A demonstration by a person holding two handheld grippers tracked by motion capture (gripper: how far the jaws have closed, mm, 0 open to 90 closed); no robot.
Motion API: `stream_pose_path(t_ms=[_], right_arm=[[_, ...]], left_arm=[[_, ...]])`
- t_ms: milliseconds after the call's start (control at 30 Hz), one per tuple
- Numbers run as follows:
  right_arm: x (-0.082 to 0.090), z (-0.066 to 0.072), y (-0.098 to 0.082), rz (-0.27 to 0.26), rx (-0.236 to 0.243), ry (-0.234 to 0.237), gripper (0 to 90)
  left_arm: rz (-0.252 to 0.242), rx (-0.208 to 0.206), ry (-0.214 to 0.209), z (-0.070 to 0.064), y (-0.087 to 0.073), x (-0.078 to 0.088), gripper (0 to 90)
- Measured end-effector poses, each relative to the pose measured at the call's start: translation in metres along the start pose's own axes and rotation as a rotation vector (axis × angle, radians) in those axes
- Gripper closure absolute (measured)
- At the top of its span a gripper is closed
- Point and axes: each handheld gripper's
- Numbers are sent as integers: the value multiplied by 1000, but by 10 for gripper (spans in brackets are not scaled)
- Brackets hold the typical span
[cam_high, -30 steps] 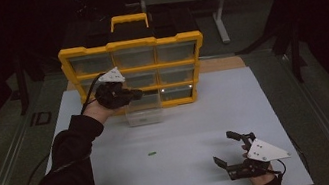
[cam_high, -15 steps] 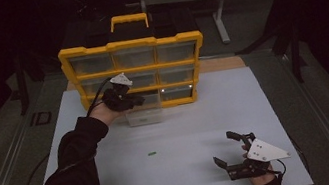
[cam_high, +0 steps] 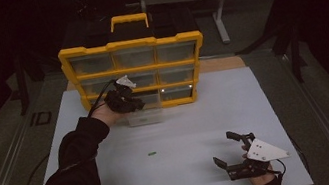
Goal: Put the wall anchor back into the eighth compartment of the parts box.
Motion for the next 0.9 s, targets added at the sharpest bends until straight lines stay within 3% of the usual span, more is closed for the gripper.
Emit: stream_pose_path(t_ms=[167, 300, 433, 533, 667, 900], right_arm=[[0, 0, 0, 0, 2, -2, 93], [0, 0, 0, 3, 2, -3, 93], [0, 0, 0, 4, 3, -5, 93], [0, 0, 0, 4, 1, -5, 93], [0, 0, 0, 3, 0, -6, 93], [0, 0, 0, 2, 1, -10, 93]], left_arm=[[-36, 6, -3, -2, 0, 6, 446], [-69, 22, -1, -2, -1, 12, 320], [-72, 55, -16, -2, -2, 18, 135], [-73, 44, -37, -5, -3, 22, 0], [-113, 54, -23, -9, -4, 28, 0], [-137, 47, -61, -16, -9, 35, 0]])
Point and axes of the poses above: each handheld gripper's, and its own axes: x roughly backward along the jaws, y roughly out of its top, z roughly to its left, and after that the axes turned 9 degrees about y, right-handed
